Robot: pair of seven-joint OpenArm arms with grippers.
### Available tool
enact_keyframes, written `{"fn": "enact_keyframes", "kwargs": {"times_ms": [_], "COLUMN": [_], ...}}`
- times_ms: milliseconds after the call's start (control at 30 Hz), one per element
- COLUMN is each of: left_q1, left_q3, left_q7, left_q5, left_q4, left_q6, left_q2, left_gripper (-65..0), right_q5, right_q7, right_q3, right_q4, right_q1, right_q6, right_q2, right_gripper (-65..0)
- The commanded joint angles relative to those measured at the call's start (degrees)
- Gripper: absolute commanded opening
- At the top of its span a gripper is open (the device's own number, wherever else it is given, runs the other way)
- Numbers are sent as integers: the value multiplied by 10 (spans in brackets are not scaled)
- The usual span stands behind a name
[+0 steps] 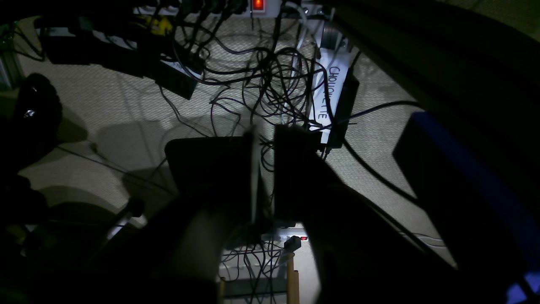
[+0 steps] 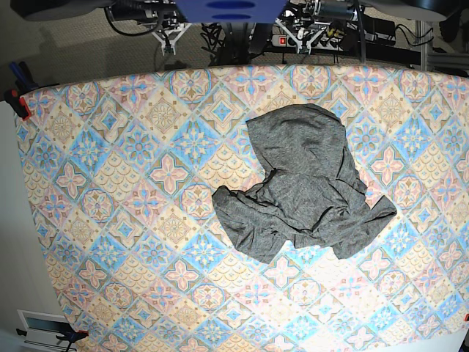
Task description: Layout the t-shirt on the table in an organized manner, then fold the t-shirt properly
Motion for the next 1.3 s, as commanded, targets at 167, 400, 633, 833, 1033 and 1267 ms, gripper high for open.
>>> {"fn": "enact_keyframes", "kwargs": {"times_ms": [167,400,633,833,1033,1267], "left_q1": [25,102,174,207,208,325], "left_q3": [0,1,-1,2,-1,-2], "left_q7": [-61,-275,-532,-794,-794,-794], "left_q5": [-3,-2,-5,-2,-4,-7], "left_q4": [0,-1,-2,-3,25,278], "left_q6": [0,-1,-1,-1,-1,-1], "left_q2": [-21,-43,-50,-50,-51,-73], "left_gripper": [-577,-577,-577,-577,-576,-573], "right_q5": [4,2,4,4,4,43], "right_q7": [40,181,347,533,768,787], "right_q3": [24,88,88,88,89,170], "right_q4": [-1,-2,-2,-2,-2,43], "right_q1": [-29,-101,-145,-190,-235,-272], "right_q6": [-3,-2,-2,-3,-3,-2], "right_q2": [14,19,26,26,26,24], "right_gripper": [-650,-650,-650,-650,-650,-650]}}
